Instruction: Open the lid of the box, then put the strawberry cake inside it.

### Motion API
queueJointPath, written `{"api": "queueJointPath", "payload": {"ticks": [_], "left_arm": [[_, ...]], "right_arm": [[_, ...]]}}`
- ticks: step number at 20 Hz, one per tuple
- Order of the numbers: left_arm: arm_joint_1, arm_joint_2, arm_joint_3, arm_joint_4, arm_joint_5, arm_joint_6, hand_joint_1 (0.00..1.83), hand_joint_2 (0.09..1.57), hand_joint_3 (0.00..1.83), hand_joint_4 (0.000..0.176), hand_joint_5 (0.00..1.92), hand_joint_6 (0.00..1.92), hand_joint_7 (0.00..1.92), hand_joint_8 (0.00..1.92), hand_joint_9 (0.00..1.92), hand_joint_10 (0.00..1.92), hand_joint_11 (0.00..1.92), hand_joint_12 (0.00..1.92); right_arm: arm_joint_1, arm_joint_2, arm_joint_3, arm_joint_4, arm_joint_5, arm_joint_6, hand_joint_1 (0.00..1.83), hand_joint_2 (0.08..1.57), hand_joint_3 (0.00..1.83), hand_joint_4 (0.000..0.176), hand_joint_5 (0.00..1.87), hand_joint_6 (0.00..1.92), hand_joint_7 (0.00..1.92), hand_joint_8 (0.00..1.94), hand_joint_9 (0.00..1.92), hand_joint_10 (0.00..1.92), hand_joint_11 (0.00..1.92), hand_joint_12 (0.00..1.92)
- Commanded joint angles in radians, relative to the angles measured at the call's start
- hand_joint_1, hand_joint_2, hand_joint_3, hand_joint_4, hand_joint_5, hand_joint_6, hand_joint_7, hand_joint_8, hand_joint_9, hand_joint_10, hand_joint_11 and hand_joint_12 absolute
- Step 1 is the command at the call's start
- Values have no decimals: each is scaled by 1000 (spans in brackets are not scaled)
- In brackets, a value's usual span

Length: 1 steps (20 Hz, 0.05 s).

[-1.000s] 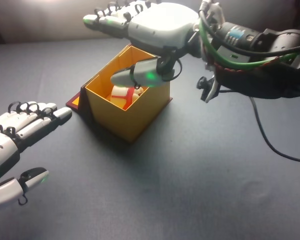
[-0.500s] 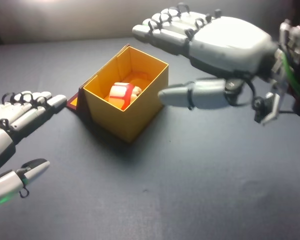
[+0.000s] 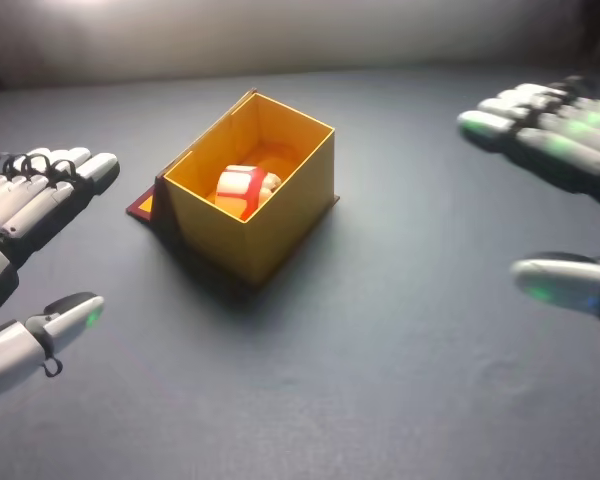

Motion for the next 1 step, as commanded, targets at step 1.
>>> {"api": "queueJointPath", "payload": {"ticks": [1], "left_arm": [[-4,3,2,-15,-157,0,547,1414,9,69,0,0,0,0,0,0,0,0]], "right_arm": [[-24,17,-12,48,226,-5,270,1266,0,14,0,0,0,0,0,0,0,0]]}}
